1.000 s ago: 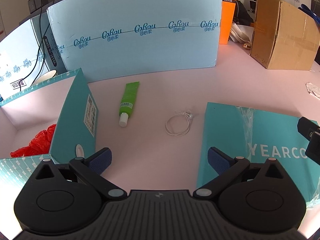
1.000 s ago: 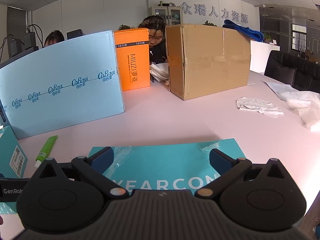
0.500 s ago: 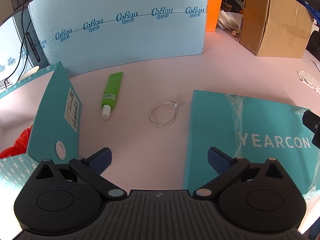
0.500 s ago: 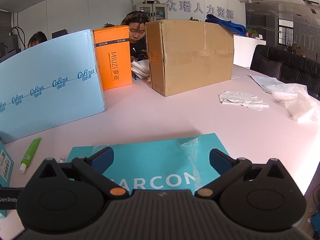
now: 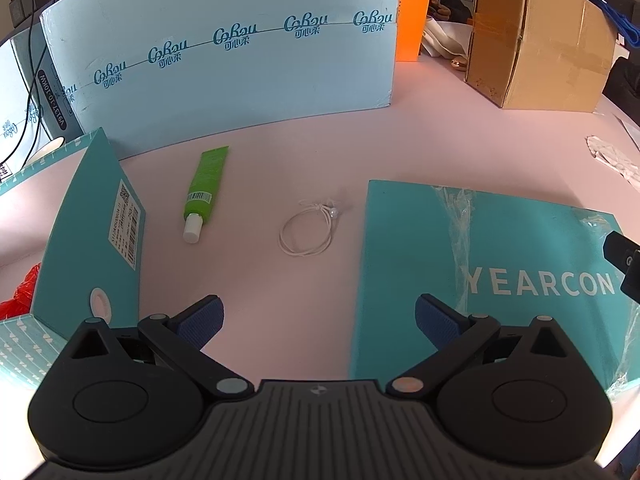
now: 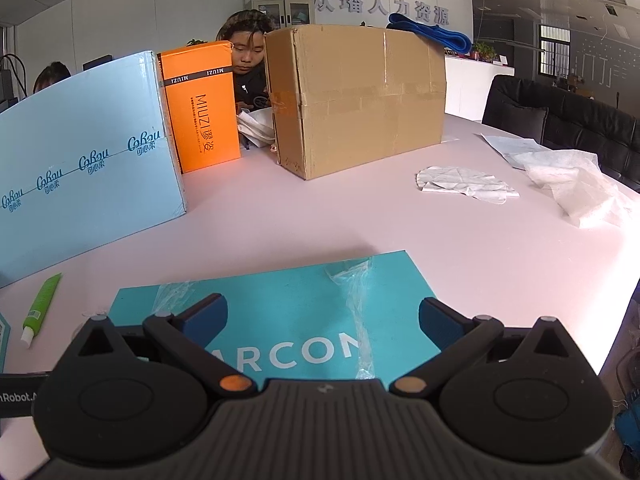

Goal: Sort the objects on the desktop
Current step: 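Close the left tool on the clear film while the right tool pinches it too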

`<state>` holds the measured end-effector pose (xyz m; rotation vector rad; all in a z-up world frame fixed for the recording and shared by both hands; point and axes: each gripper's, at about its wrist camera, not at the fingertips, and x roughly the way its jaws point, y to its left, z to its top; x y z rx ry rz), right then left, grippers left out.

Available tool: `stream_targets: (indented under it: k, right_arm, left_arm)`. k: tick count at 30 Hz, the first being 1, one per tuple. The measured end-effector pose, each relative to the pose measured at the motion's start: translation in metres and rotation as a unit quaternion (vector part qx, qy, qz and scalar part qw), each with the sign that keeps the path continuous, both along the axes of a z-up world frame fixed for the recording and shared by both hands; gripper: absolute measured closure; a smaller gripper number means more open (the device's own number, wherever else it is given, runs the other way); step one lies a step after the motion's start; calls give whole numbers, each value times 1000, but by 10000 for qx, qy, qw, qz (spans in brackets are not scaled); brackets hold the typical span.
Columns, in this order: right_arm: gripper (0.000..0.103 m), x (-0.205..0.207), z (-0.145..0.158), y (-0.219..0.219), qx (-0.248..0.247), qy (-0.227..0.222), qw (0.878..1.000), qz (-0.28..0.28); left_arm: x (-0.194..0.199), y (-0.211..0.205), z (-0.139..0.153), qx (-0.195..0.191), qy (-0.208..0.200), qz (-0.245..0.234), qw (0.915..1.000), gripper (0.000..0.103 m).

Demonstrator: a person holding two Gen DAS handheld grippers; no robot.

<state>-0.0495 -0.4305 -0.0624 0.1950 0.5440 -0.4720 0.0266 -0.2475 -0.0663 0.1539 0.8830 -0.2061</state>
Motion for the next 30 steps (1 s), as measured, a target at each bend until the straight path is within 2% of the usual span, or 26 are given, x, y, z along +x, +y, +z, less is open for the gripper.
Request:
stream_targets:
  k: [17,25,30]
  right_arm:
    - [0,-5,-3,-11,73,40,9997,-236]
    - [0,-6,-7,-14,15,136,9996,-253]
    - [0,-5,-13,-15,-13,282,9994,-186]
  left_arm:
    - [1,-13,-5,-108,100,-165,9998,1]
    - [4,-22,-10,-291,185,-36,9994,1]
    - [0,-34,-14,-243,-39,-71,9997,1]
